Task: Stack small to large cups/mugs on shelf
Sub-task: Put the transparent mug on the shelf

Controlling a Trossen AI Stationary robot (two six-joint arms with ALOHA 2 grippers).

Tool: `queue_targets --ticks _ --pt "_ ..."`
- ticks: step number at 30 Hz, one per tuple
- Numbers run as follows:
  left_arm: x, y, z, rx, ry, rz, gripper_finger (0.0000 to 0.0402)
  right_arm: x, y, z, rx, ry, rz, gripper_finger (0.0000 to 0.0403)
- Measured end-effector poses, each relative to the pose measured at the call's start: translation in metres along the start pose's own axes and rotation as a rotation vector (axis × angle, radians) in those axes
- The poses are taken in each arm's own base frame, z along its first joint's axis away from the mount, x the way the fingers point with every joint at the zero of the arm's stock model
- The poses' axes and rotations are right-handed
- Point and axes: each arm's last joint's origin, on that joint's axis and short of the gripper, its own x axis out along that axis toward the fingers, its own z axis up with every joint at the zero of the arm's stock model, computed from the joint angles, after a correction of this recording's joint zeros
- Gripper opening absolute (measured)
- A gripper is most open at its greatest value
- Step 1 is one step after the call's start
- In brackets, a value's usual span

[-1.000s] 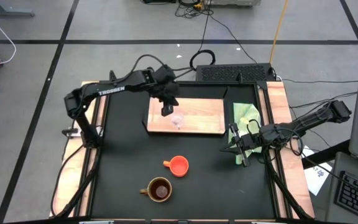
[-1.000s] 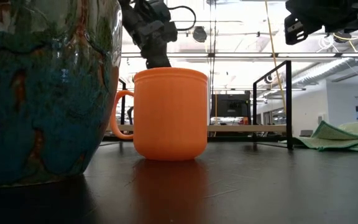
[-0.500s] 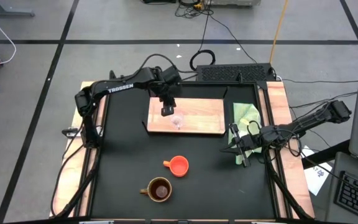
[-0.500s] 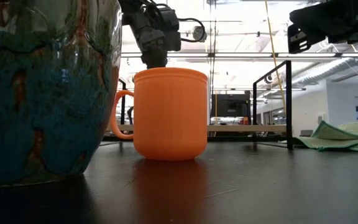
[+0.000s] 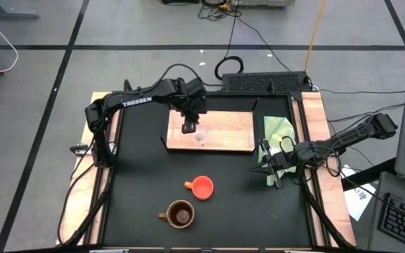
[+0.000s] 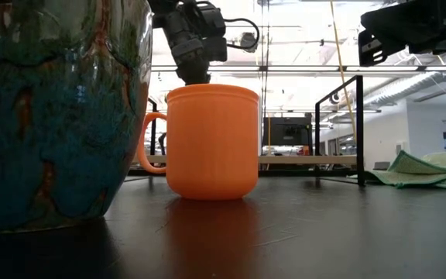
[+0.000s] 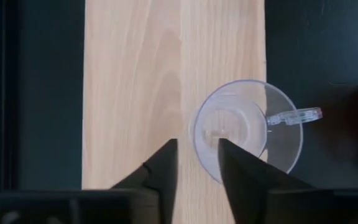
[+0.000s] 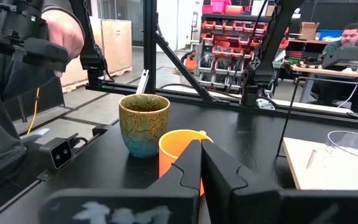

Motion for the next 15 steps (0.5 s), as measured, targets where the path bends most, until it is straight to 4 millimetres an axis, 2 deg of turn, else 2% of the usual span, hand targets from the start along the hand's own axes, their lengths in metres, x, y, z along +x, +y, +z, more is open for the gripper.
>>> queue_targets --ticks 8,15 --pt "0.0018 -0.0006 0.0002 -0.025 0.006 0.002 0.0201 0.0 0.0 0.0 -0.001 0.0 0.0 0.0" --pt "0.0018 -0.0008 0.0003 -0.049 0.005 0.0 0.0212 0.0 0.0 0.0 0.0 0.0 0.0 0.0"
